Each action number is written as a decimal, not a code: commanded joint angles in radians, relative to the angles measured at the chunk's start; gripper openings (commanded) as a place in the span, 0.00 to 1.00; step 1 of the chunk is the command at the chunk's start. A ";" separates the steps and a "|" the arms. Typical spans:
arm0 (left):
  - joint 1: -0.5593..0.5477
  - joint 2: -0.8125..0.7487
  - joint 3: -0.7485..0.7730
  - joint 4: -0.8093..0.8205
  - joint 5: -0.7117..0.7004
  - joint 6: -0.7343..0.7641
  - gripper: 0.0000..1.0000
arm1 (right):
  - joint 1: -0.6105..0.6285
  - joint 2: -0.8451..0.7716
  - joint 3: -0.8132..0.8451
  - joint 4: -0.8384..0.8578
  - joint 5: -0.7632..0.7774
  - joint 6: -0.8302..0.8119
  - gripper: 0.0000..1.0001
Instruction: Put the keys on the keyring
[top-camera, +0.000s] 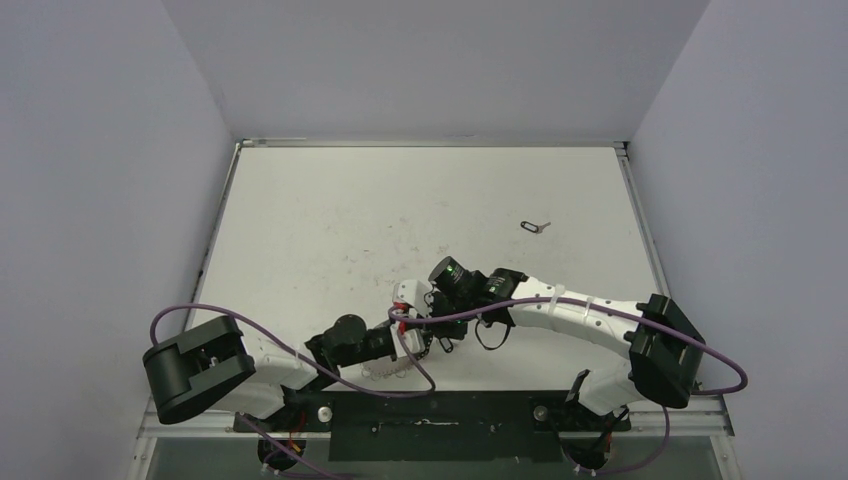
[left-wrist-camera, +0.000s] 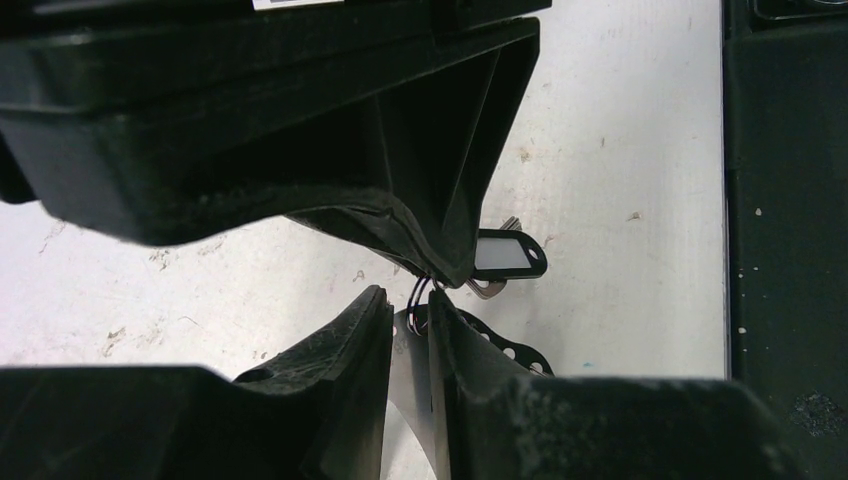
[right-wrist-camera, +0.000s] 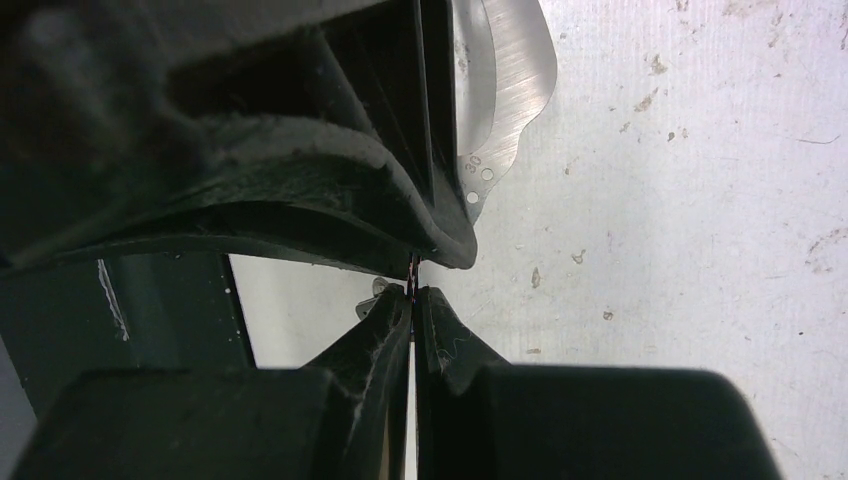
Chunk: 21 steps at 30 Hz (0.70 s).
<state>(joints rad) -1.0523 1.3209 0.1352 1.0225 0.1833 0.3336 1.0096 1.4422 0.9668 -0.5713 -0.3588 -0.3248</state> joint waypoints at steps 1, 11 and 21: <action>-0.002 0.016 0.034 -0.007 -0.008 0.012 0.19 | 0.006 -0.048 0.026 0.028 -0.024 0.005 0.00; -0.002 0.012 0.016 0.011 -0.057 0.008 0.00 | 0.003 -0.060 0.031 0.032 -0.023 0.001 0.02; -0.002 -0.077 -0.064 0.156 -0.129 -0.102 0.00 | -0.124 -0.279 -0.125 0.263 -0.137 0.094 0.44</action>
<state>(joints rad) -1.0550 1.2800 0.1055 1.0409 0.1032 0.3004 0.9543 1.2873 0.9215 -0.4728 -0.4049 -0.2874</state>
